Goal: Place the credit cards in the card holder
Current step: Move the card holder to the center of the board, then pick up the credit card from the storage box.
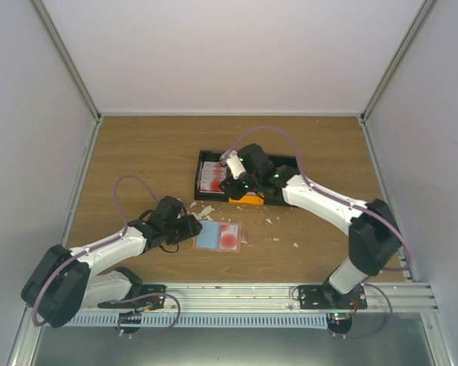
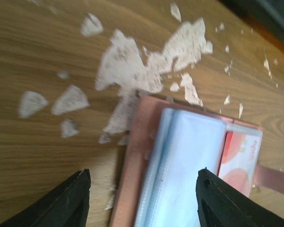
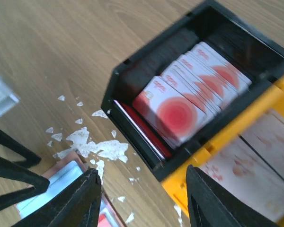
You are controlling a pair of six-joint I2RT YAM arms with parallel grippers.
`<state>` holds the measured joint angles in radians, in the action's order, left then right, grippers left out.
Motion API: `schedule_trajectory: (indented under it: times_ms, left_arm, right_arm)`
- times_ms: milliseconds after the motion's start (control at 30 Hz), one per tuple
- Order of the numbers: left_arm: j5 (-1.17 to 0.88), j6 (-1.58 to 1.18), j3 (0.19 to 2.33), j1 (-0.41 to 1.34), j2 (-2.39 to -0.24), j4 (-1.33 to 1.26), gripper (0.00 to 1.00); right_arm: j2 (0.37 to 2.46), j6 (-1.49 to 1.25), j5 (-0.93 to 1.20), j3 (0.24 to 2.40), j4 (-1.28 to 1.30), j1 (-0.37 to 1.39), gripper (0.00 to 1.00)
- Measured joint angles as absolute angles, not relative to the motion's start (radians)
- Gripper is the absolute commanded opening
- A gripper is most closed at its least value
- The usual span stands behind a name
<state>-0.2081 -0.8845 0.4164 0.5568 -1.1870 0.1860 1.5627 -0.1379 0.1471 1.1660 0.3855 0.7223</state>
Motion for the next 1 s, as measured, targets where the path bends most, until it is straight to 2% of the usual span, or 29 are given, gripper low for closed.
schedule_trajectory:
  times_ms: [300, 467, 1000]
  left_arm:
    - [0.009, -0.91, 0.447, 0.535, -1.024, 0.29, 0.72]
    - [0.036, -0.905, 0.45, 0.491, -1.008, 0.311, 0.72]
    - [-0.011, -0.88, 0.437, 0.447, -1.017, 0.303, 0.7]
  right_arm:
    - [1.874, 0.062, 0.151, 1.427, 0.438, 0.788, 0.53]
    - [1.985, 0.129, 0.135, 1.525, 0.503, 0.794, 0.47]
    - [2.121, 0.187, 0.137, 1.648, 0.612, 0.807, 0.05]
